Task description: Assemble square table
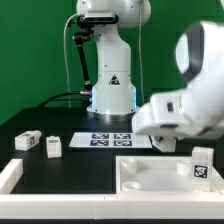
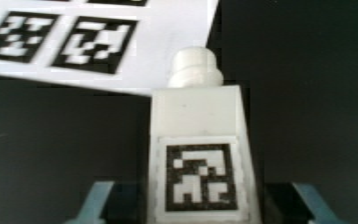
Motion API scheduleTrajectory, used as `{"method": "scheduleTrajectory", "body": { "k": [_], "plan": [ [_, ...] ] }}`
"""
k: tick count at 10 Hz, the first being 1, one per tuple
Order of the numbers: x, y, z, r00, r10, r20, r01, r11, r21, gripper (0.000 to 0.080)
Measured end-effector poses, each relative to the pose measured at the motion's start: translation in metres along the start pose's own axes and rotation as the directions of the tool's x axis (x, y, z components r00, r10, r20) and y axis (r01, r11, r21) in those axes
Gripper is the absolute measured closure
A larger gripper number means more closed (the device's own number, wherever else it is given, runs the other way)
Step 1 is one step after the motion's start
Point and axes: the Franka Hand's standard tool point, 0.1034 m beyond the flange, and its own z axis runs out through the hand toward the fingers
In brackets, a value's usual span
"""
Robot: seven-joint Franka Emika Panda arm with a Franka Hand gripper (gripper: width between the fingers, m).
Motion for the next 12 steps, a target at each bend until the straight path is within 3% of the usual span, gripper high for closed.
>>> {"method": "scheduleTrajectory", "body": {
  "k": [1, 2, 3, 4, 7, 8, 9, 10, 11, 12],
  "plan": [
    [-0.009, 0.02, -0.027, 0.999, 0.021, -0.049, -0.02, 0.999, 0.025, 0.0509],
    [-0.018, 0.041, -0.04, 0.997, 0.043, -0.057, -0.041, 0.999, 0.036, 0.0509],
    [-0.021, 0.055, -0.043, 0.998, 0.013, -0.069, -0.012, 1.0, 0.016, 0.0509],
    [-0.012, 0.052, -0.047, 0.986, 0.022, -0.164, -0.019, 1.0, 0.02, 0.0509],
    [-0.006, 0.051, -0.051, 0.929, 0.023, -0.369, -0.007, 0.999, 0.045, 0.0509],
    [-0.002, 0.053, -0.058, 0.902, 0.05, -0.43, -0.011, 0.996, 0.092, 0.0509],
    [-0.003, 0.071, -0.087, 0.888, 0.062, -0.456, 0.028, 0.982, 0.188, 0.0509],
    [0.007, 0.098, -0.121, 0.829, 0.101, -0.55, 0.037, 0.972, 0.233, 0.0509],
    [0.014, 0.119, -0.141, 0.75, 0.146, -0.646, 0.028, 0.968, 0.251, 0.0508],
    [0.008, 0.134, -0.153, 0.709, 0.133, -0.693, 0.045, 0.972, 0.232, 0.0508]
  ]
}}
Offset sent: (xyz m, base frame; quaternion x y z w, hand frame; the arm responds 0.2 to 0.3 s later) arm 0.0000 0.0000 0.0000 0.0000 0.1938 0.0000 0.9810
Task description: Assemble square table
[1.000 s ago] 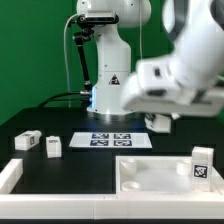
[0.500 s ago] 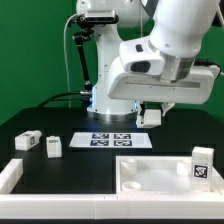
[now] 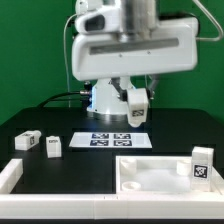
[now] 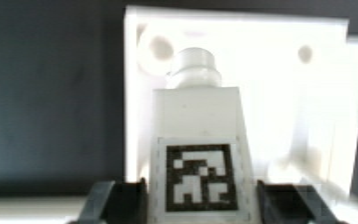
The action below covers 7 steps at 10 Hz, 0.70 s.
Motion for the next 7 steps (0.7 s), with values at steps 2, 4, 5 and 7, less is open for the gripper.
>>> {"method": "scheduleTrajectory", "body": {
  "k": [2, 4, 5, 7],
  "plan": [
    [0.007, 0.006, 0.001, 0.989, -0.004, -0.146, -0.002, 0.999, -0.04, 0.0508],
    [0.007, 0.017, 0.0, 0.953, -0.02, -0.302, -0.009, 0.995, -0.096, 0.0508],
    [0.009, 0.02, 0.0, 0.935, -0.027, -0.355, -0.017, 0.993, -0.119, 0.0508],
    [0.011, 0.021, 0.0, 0.924, -0.029, -0.382, -0.021, 0.992, -0.128, 0.0508]
  ]
}}
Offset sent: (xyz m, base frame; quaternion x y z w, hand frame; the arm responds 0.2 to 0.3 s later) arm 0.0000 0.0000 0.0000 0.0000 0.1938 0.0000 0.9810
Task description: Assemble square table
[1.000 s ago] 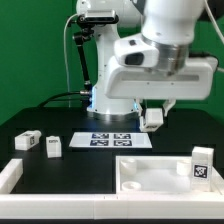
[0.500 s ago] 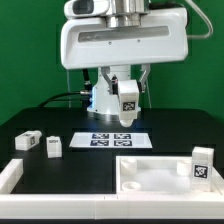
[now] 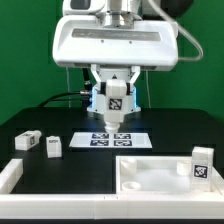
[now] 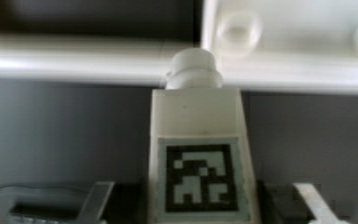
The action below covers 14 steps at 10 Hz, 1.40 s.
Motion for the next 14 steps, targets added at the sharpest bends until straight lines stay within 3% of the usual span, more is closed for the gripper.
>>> {"method": "scheduleTrajectory", "body": {
  "k": [9, 10, 11, 14],
  "plan": [
    [0.0, 0.0, 0.0, 1.0, 0.0, 0.0, 0.0, 1.0, 0.0, 0.0508],
    [0.015, 0.007, -0.005, 0.993, -0.003, -0.116, -0.002, 0.999, -0.046, 0.0508],
    [0.007, 0.004, 0.003, 0.994, -0.016, -0.104, 0.011, 0.999, -0.047, 0.0508],
    [0.006, -0.012, 0.014, 0.994, -0.031, -0.104, 0.028, 0.999, -0.034, 0.0508]
  ]
}}
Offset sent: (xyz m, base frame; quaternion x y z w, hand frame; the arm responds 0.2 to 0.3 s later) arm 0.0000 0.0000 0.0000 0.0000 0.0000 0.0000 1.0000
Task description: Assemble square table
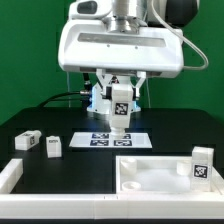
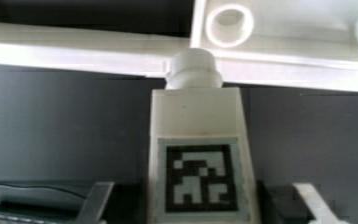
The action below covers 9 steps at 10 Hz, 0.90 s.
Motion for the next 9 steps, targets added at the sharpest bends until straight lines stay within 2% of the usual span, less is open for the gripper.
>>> {"method": "scheduleTrajectory", "body": {
  "k": [2, 6, 7, 8, 9],
  "plan": [
    [0.002, -0.005, 0.004, 1.0, -0.009, -0.018, 0.009, 1.0, -0.003, 0.0508],
    [-0.001, -0.002, 0.005, 1.0, -0.015, -0.01, 0.015, 1.0, -0.006, 0.0508],
    [-0.007, 0.02, 0.003, 0.997, -0.075, 0.01, 0.075, 0.997, -0.008, 0.0508],
    [-0.015, 0.035, 0.005, 0.999, -0.042, 0.008, 0.042, 0.999, -0.011, 0.0508],
    [-0.021, 0.03, 0.01, 0.999, -0.041, 0.019, 0.041, 0.999, 0.013, 0.0508]
  ]
}}
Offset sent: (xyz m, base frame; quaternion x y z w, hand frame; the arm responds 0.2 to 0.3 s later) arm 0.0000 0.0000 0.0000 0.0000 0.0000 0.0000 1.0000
